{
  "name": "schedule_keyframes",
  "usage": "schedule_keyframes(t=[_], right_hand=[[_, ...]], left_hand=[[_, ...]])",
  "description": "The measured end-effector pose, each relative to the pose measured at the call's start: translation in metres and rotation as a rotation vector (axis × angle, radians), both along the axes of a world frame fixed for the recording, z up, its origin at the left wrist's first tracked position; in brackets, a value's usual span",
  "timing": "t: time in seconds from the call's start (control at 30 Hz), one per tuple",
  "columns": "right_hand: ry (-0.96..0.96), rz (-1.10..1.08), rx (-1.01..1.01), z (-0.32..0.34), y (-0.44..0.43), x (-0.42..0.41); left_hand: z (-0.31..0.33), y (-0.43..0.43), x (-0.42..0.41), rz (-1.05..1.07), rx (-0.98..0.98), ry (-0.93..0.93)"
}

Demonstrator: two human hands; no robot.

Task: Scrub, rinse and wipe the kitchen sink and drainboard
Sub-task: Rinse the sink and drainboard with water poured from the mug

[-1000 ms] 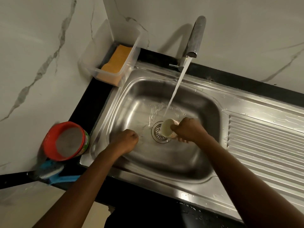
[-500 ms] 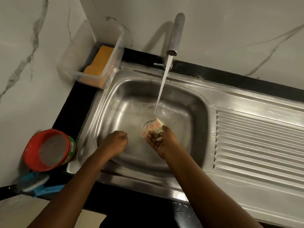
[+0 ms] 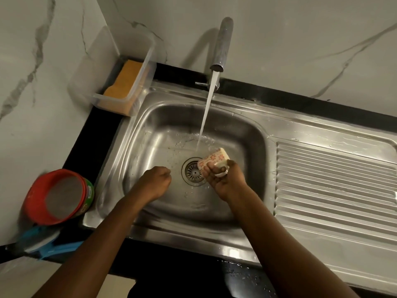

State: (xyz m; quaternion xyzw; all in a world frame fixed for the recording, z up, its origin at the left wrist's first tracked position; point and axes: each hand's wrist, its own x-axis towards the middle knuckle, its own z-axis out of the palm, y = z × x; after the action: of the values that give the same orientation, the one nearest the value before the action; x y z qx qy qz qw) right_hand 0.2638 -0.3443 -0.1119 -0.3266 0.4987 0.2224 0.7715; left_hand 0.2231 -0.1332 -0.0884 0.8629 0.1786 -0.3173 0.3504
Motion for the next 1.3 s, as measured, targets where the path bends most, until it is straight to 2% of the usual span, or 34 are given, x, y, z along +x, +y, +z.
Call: schedule_keyframes(t=[0.1,0.2,0.3,0.37,0.5,0.57,0.73,0.83,0.97,1.1,1.2,1.3], right_hand=[[0.032,-0.194,0.066,-0.001,-0.011,-0.015],[0.117,-0.261,0.113,-0.004,-0.001,-0.035],[0.132,-0.216,0.172,-0.003,0.011,-0.048],[0.111,-0.069,0.178,-0.004,0.007,-0.056],[0.129,0.432,-0.102,-0.009,-0.013,-0.051],[0.119,0.577,-0.261,-0.002,-0.019,-0.038],[-0.148,0.853,-0.873,0.023,-0.015,0.019],[-0.300,1.028,-1.128,0.038,-0.009,0.057],[-0.323,1.201,-1.153,0.042,-0.014,0.064],[-0.270,1.203,-1.152,0.033,-0.034,0.044],[-0.206,1.295,-1.154,0.040,-0.038,0.035],[-0.266,1.484,-1.300,0.045,-0.019,0.031]], left_hand=[[0.000,0.000,-0.003,-0.001,-0.003,0.000],[0.001,-0.003,-0.003,-0.003,-0.005,0.017],[0.004,-0.006,0.000,0.013,-0.011,0.015],[0.005,-0.006,0.001,0.018,-0.012,-0.004],[0.004,-0.006,0.001,0.029,-0.036,-0.016],[0.003,-0.008,0.000,0.031,-0.046,-0.013],[0.001,-0.006,-0.002,0.022,-0.050,-0.023],[-0.004,-0.003,-0.003,0.020,-0.052,-0.014],[-0.003,-0.003,0.001,0.003,-0.037,-0.016],[-0.004,-0.003,0.007,0.033,-0.045,-0.026],[-0.004,-0.001,0.007,0.047,-0.045,-0.016],[-0.004,0.004,0.006,0.041,-0.035,-0.012]])
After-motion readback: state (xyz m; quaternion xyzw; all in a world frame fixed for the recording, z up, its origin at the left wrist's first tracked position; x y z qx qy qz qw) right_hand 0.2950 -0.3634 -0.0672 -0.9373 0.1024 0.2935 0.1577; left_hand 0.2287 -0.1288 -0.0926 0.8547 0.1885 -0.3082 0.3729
